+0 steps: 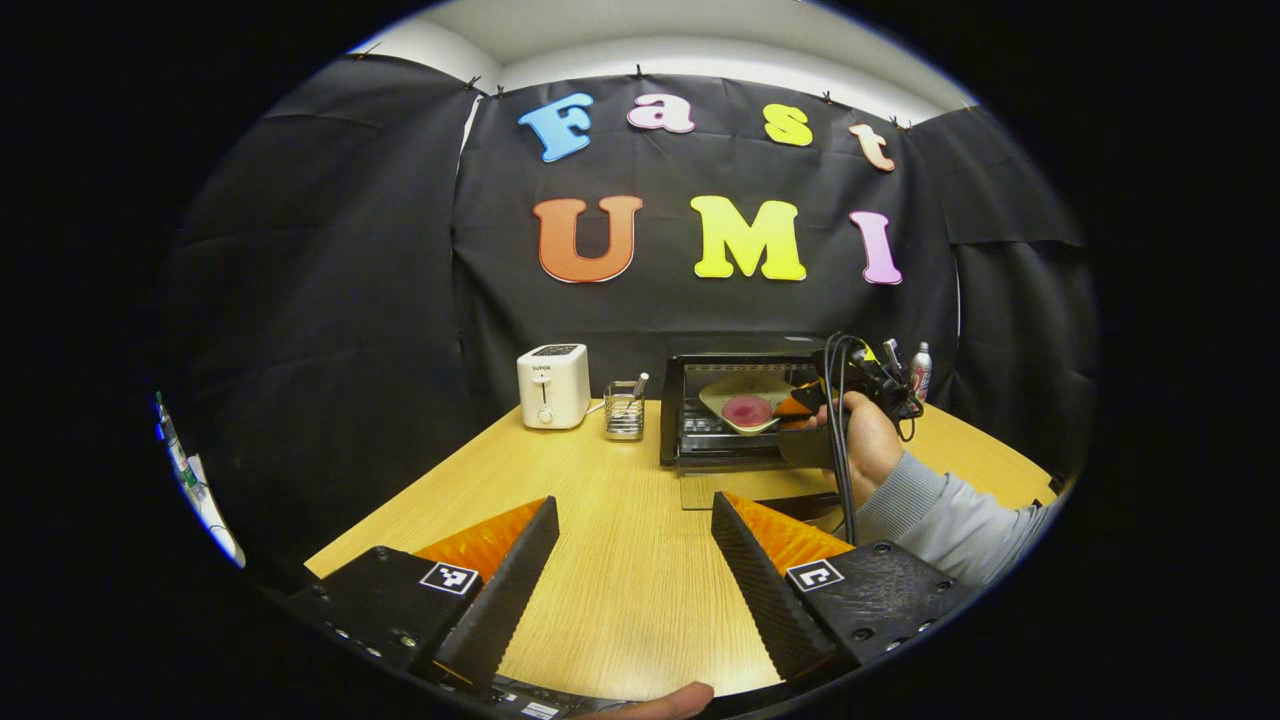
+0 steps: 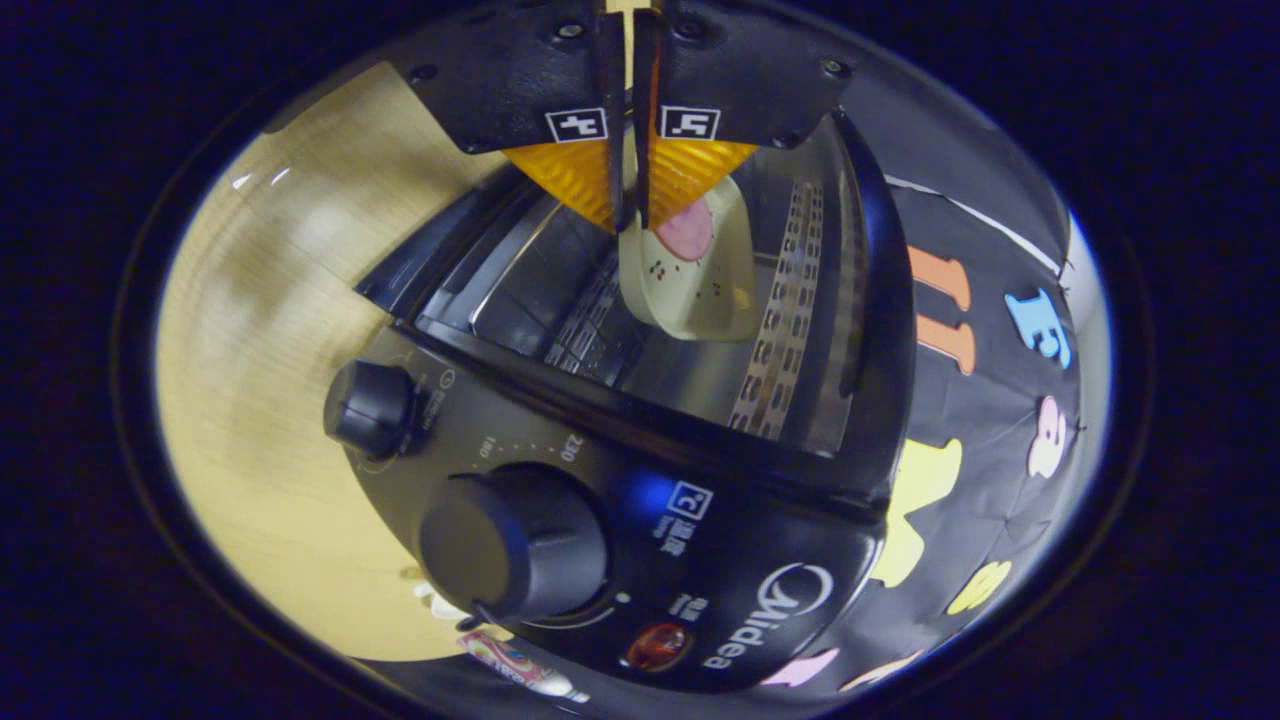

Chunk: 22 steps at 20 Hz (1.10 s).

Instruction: Open the electric oven with the left hand, put the food in, and close the electric oven.

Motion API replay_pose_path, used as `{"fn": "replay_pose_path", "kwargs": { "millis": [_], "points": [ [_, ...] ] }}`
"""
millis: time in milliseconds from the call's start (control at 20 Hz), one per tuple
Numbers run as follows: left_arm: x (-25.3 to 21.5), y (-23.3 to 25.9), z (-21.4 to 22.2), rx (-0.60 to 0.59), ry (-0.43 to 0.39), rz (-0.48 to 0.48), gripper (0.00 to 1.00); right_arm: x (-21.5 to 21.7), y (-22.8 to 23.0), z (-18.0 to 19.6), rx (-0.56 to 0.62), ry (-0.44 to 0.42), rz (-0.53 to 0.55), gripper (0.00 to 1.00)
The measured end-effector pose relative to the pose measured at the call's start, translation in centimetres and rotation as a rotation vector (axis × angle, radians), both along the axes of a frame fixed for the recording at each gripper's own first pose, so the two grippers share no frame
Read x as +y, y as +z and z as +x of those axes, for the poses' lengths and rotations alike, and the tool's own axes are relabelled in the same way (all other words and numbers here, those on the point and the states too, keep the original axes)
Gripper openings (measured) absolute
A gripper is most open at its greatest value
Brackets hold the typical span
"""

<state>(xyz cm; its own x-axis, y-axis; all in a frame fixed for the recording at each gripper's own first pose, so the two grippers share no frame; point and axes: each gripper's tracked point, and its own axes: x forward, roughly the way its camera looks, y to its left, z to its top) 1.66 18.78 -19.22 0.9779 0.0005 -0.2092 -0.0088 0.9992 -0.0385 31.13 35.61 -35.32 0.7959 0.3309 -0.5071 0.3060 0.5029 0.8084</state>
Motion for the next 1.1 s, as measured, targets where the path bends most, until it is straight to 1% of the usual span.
{"fn": "replay_pose_path", "kwargs": {
  "millis": [100, 150, 200, 250, 350, 400, 450, 600, 650, 700, 900, 1000, 1100],
  "points": [
    [0.0, -0.1, 0.2, -0.005, 0.0, 0.012, 0.96, 0.3, 0.2, 0.1, -0.039, 0.024, -0.029, 0.07],
    [0.1, -0.2, 0.4, -0.004, 0.001, 0.012, 0.96, 0.1, 0.3, 0.1, -0.055, 0.024, -0.049, 0.05],
    [0.1, -0.5, 0.5, 0.005, 0.004, 0.009, 0.96, -0.3, 0.2, -0.2, -0.067, 0.022, -0.082, 0.05],
    [0.1, -0.5, 0.7, 0.011, 0.007, 0.005, 0.96, -0.3, 0.5, -0.3, -0.095, 0.029, -0.089, 0.05],
    [-0.1, -0.4, 0.9, 0.01, 0.007, -0.001, 0.96, -0.3, 0.5, -1.0, -0.118, 0.049, -0.111, 0.28],
    [-0.3, -0.5, 1.0, 0.015, 0.002, -0.005, 0.96, -0.7, 0.8, -1.6, -0.131, 0.057, -0.123, 0.46],
    [-0.7, -0.7, 1.2, 0.023, -0.004, -0.008, 0.96, -0.9, 1.1, -2.2, -0.15, 0.066, -0.142, 0.57],
    [-2.0, -1.6, 1.7, 0.056, -0.024, -0.014, 0.96, -2.3, 2.3, -4.0, -0.207, 0.095, -0.214, 0.93],
    [-2.5, -1.8, 1.9, 0.065, -0.032, -0.012, 0.96, -2.8, 2.8, -4.6, -0.232, 0.108, -0.229, 0.93],
    [-3.0, -2.0, 2.2, 0.073, -0.04, -0.009, 0.96, -3.3, 3.6, -5.4, -0.254, 0.124, -0.25, 1.0],
    [-5.6, -3.3, 3.3, 0.12, -0.085, -0.01, 0.96, -6.4, 7.0, -7.8, -0.371, 0.15, -0.344, 1.0],
    [-7.2, -4.3, 4.1, 0.154, -0.109, -0.013, 0.96, -8.2, 8.9, -9.5, -0.423, 0.157, -0.418, 1.0],
    [-8.9, -5.5, 4.8, 0.196, -0.139, -0.018, 0.96, -10.8, 10.5, -10.6, -0.471, 0.163, -0.523, 1.0]
  ]
}}
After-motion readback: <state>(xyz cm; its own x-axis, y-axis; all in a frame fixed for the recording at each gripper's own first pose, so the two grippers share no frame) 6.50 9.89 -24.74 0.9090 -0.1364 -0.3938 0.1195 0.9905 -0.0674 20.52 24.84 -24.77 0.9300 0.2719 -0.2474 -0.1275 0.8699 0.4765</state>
